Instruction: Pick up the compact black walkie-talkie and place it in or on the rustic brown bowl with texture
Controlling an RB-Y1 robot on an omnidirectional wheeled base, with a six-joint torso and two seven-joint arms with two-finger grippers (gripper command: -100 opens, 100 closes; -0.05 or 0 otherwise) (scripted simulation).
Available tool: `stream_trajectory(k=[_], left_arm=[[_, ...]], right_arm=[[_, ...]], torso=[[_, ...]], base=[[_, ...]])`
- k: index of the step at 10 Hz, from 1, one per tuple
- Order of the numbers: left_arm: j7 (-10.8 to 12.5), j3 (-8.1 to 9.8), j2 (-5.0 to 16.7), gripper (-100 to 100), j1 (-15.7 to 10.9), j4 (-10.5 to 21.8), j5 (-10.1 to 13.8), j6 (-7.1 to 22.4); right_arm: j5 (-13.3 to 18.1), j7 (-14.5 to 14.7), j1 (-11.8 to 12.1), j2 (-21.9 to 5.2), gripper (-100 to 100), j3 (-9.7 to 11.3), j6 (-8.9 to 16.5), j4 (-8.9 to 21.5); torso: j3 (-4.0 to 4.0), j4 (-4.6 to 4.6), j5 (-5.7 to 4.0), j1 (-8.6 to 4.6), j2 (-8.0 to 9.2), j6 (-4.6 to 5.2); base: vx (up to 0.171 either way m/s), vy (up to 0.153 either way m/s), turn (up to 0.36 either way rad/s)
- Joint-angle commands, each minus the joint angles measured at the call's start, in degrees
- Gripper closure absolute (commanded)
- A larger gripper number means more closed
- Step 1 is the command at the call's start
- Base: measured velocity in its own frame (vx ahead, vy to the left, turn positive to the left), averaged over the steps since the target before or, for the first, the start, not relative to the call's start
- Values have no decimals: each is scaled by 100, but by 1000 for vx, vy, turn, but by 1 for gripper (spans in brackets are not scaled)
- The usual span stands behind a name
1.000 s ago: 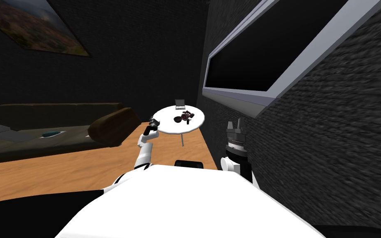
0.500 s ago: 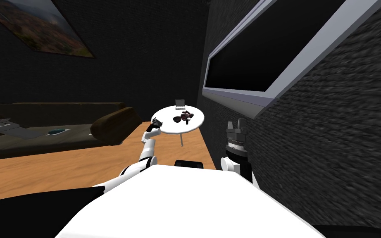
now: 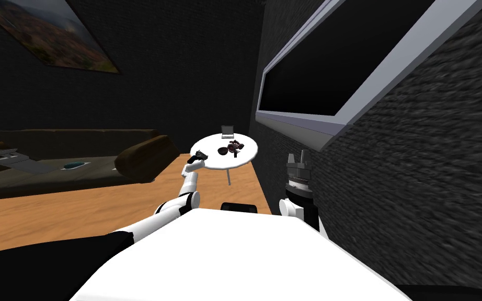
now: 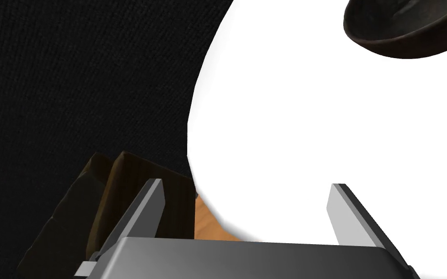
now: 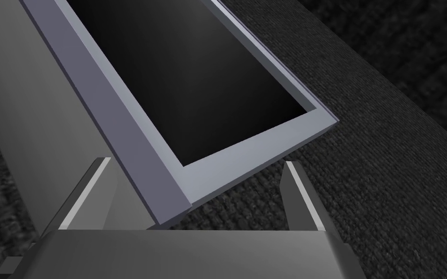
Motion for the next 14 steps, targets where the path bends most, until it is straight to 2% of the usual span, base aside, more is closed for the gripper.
stream_trajectory(k=[1, 2, 3, 4, 5, 6, 8, 9, 11, 12, 13, 14], left_arm=[[64, 30, -17, -100, -93, 284, 13, 114], [174, 75, 27, -100, -325, 480, 74, 340], [174, 75, 27, -100, -325, 635, 74, 340], [279, 110, 73, -100, -548, 849, 138, 557], [279, 110, 73, -100, -548, 943, 138, 557], [379, 136, 121, -100, -759, 1107, 203, 765], [379, 136, 121, -100, -761, 1311, 203, 765], [473, 152, 171, -100, -964, 1507, 270, 963], [473, 152, 171, -100, -964, 1634, 270, 963], [561, 161, 222, -100, -1157, 1877, 337, 1150], [561, 161, 222, -100, -1157, 1944, 337, 1150], [643, 162, 273, -100, -1338, 2176, 403, 1327]], right_arm=[[0, 0, 0, 0, 0, 0, 0, 0], [0, 0, 0, 0, 0, 0, 0, 0], [0, 0, 0, 0, 0, 0, 0, 0], [0, 0, 0, 0, 0, 0, 0, 0], [0, 0, 0, 0, 0, 0, 0, 0], [0, 0, 0, 0, 0, 0, 0, 0], [0, 0, 0, 0, 0, 0, 0, 0], [0, 0, 0, -1, 0, 0, 0, 0], [0, 0, 0, -1, 0, 0, 0, 0], [0, 0, 0, -1, 0, 0, 0, 0], [0, 0, 0, 0, 0, 0, 0, 0], [0, 0, 0, 0, 0, 0, 0, 0]], torso=[[0, 0, 0, 0, 0, 0], [-1, -1, 0, 1, -1, 0], [-4, -1, -1, -2, -7, 0], [-3, -2, 1, 7, -5, -1], [-6, -2, 0, 3, -10, 0], [-5, -3, 1, 7, -8, -1], [-6, -3, 0, 5, -10, -1], [-1, -1, 3, 20, -1, -2], [-6, -3, 3, 16, -9, -1], [-1, -1, 4, 22, -1, -2], [-4, -2, 2, 10, -8, 0], [-6, -3, 1, 9, -10, -2]], base=[[22, -78, 20], [41, -86, 20], [35, -64, 12], [50, -71, 15], [43, -62, 5], [53, -80, 6], [31, -45, 3], [47, -38, -3], [34, -34, 1], [47, -61, -8], [55, -63, -2], [59, -64, -8]])
